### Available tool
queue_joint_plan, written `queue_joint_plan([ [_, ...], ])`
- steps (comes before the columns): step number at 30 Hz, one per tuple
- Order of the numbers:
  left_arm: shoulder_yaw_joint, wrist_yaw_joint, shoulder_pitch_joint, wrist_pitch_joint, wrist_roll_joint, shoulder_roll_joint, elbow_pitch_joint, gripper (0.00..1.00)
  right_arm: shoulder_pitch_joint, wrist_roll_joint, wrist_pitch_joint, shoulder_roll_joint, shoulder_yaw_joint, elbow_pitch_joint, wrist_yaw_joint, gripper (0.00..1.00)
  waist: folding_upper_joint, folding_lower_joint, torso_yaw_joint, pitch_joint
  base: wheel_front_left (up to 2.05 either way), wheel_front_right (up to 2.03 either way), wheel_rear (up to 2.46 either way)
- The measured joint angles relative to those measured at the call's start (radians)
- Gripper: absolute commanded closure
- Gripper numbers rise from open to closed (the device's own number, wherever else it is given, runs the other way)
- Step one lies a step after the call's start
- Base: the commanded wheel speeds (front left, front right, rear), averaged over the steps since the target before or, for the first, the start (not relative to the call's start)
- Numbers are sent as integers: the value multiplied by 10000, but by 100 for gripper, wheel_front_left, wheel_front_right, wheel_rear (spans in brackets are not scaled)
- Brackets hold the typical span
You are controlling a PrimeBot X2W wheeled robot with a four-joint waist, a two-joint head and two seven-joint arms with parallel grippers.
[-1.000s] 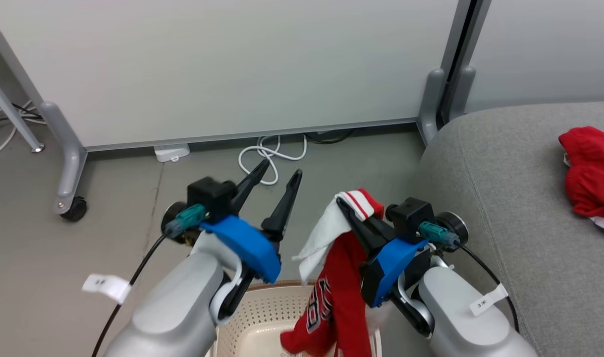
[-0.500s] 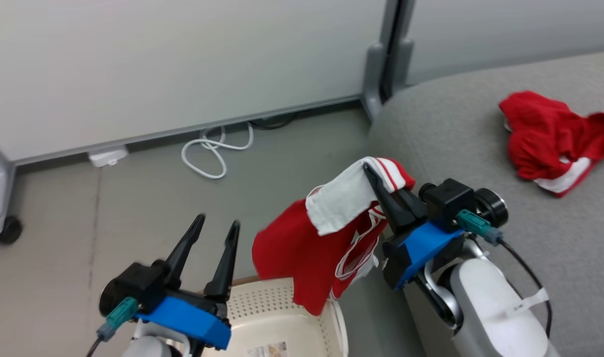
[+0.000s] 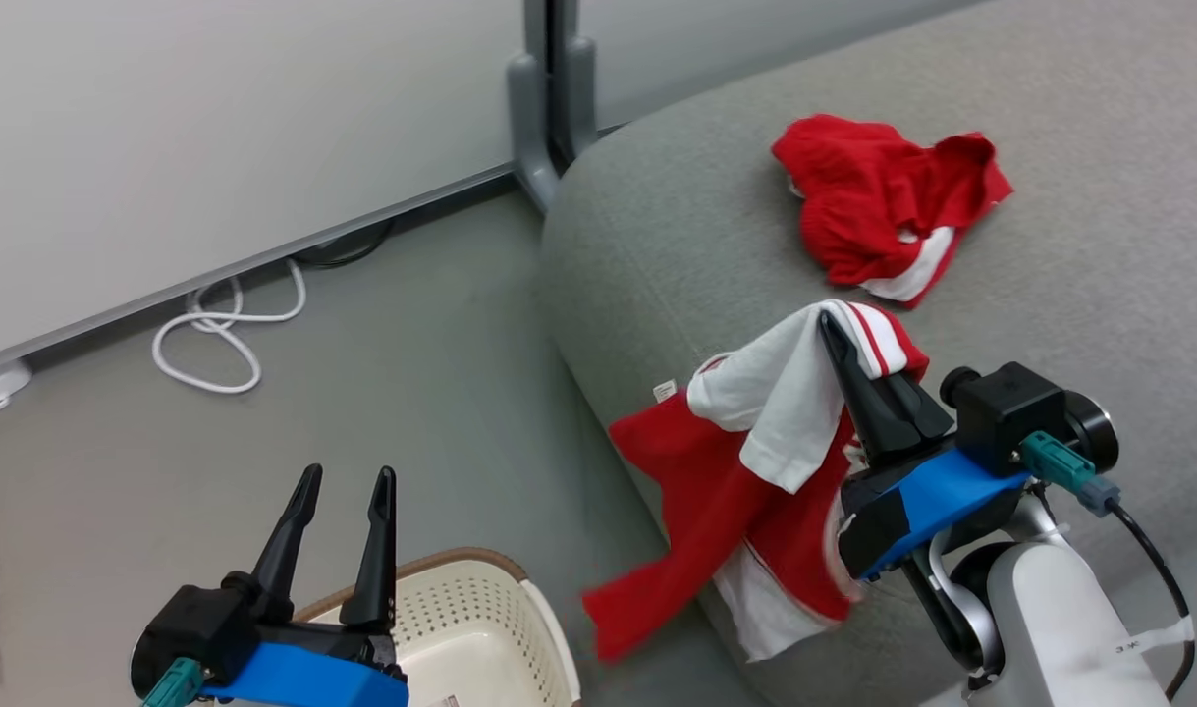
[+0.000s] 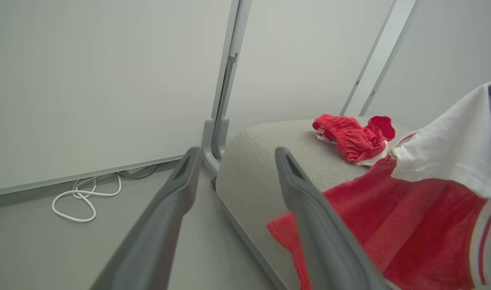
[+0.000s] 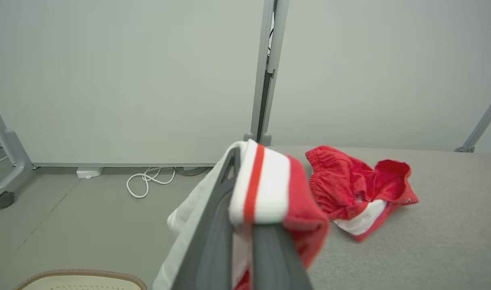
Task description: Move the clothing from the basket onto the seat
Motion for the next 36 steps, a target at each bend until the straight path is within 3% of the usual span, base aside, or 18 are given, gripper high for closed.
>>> queue_joint_plan([
  [8,276,-146,81,2,314,-104,128,0,414,82,-4,100,-255,-155,0,100,0,0,-895,125,0,0,0],
  [19,303,-236,-2,2,445,-2,309,0,113,90,-94,161,-221,44,0,100,0,0,-962,507,0,0,0],
  [26,380,-255,-279,4,573,347,107,0,-1901,466,257,-96,-341,-65,0,100,0,0,-999,1289,0,0,0],
  [36,449,-259,-1300,527,809,1290,-1078,0,-6317,915,1154,-1592,-2146,-299,0,100,0,2,-985,3349,0,0,0],
])
